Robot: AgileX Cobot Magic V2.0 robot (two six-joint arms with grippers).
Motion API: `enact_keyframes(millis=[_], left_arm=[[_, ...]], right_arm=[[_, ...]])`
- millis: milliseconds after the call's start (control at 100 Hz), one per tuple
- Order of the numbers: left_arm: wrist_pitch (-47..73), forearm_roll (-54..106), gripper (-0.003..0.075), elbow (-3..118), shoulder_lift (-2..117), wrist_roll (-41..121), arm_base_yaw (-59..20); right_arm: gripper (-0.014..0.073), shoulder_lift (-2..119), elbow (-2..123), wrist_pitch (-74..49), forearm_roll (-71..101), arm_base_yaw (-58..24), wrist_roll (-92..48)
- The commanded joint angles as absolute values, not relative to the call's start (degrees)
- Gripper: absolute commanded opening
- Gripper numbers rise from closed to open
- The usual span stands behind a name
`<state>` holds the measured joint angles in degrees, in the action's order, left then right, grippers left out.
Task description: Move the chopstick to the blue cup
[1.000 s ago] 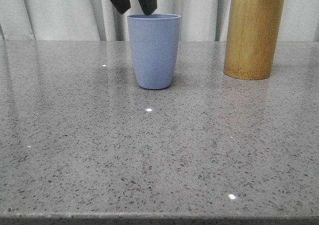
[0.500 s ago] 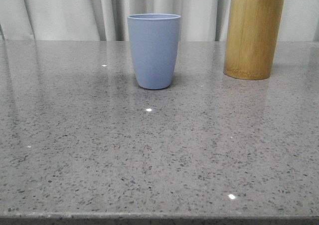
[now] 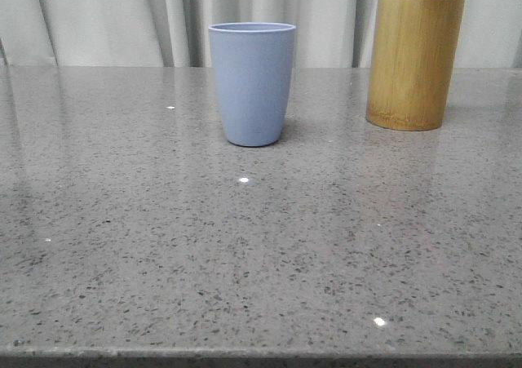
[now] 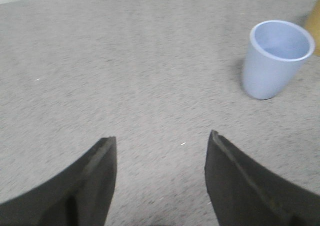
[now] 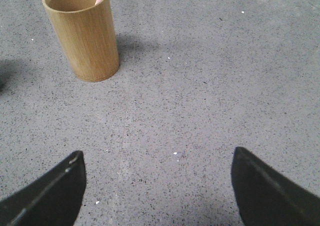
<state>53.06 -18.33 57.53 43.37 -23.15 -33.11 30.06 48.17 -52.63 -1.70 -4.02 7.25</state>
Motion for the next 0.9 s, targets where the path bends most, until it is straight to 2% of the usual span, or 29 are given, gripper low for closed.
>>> enact_keyframes(millis=[0, 290, 480, 650, 890], left_arm=[[48.8, -23.3, 0.0392, 54.6, 38.0, -26.1, -33.2], [56.2, -27.8, 0.0392, 45.3, 25.8, -31.3, -33.2], [56.8, -27.6, 0.0392, 41.6, 20.6, -31.3, -33.2], [56.7, -27.6, 0.039, 41.6, 19.9, -31.3, -33.2], [56.6, -27.7, 0.039, 41.6, 19.9, -31.3, -33.2]], right_arm=[[0.0594, 30.8, 49.9, -48.9, -2.2, -3.9, 7.3], [0.0594, 30.8, 49.9, -49.2, -2.2, -3.9, 7.3], [0.0592, 30.8, 49.9, -48.4, -0.8, -3.9, 6.8], [0.0592, 32.9, 49.1, -39.3, 7.0, -3.9, 0.0], [0.0592, 44.8, 49.1, -23.2, 12.3, -3.9, -3.7]])
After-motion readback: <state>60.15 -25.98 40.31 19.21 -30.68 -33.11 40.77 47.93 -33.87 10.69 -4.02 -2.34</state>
